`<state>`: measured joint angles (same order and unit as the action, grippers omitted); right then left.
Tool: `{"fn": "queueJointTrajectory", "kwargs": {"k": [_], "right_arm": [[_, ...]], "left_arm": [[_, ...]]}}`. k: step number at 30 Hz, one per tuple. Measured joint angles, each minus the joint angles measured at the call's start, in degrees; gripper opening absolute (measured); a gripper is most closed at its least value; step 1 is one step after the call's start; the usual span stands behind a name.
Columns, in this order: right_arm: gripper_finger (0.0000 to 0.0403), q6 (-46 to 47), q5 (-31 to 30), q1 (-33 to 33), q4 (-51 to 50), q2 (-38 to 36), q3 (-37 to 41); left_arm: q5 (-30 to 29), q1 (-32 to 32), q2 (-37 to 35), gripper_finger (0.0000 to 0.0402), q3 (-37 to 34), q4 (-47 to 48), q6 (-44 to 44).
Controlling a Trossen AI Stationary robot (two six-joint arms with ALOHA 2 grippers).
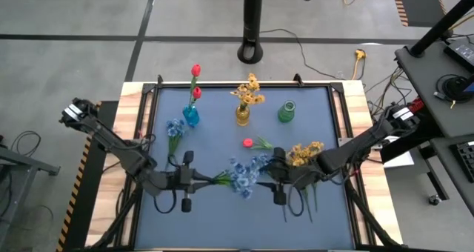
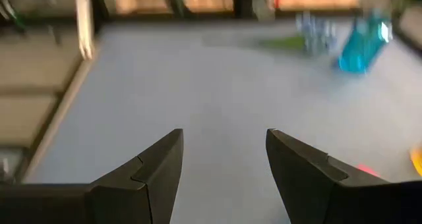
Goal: Sort flowers into vase by color
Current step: Put the bottom left blue flowers into the green vase
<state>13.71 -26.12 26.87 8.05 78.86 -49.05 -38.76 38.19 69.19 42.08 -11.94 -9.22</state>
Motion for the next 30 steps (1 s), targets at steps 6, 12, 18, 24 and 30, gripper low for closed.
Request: {"fn": "queueJointTrajectory", "kwargs": {"k": [6, 12, 18, 24, 30], "right_arm": [[0.021, -10.6, -0.1, 0.0, 26.4, 4.7, 5.0], [0.0213, -17.4, -0.9, -1.0, 39.9, 10.8, 3.4], [0.0255, -16.1, -0.9, -3.5, 40.4, 12.3, 0.9], [0.0297, -16.5, 5.6, -4.9, 43.3, 13.0, -1.6], [0.0294, -17.9, 7.4, -5.1, 43.7, 14.0, -3.0]], "left_arm": [[0.3, -3.3, 3.2, 0.0004, -5.3, -19.1, 10.2], [0.5, -5.2, 9.8, 0.0004, -9.5, -37.4, 15.3], [0.7, -5.7, 15.6, 0.0005, -10.3, -49.3, 19.6], [0.7, -7.2, 20.9, 0.0005, -7.7, -50.5, 20.7], [0.2, -8.5, 24.8, 0.0005, -4.1, -52.5, 22.5]]}}
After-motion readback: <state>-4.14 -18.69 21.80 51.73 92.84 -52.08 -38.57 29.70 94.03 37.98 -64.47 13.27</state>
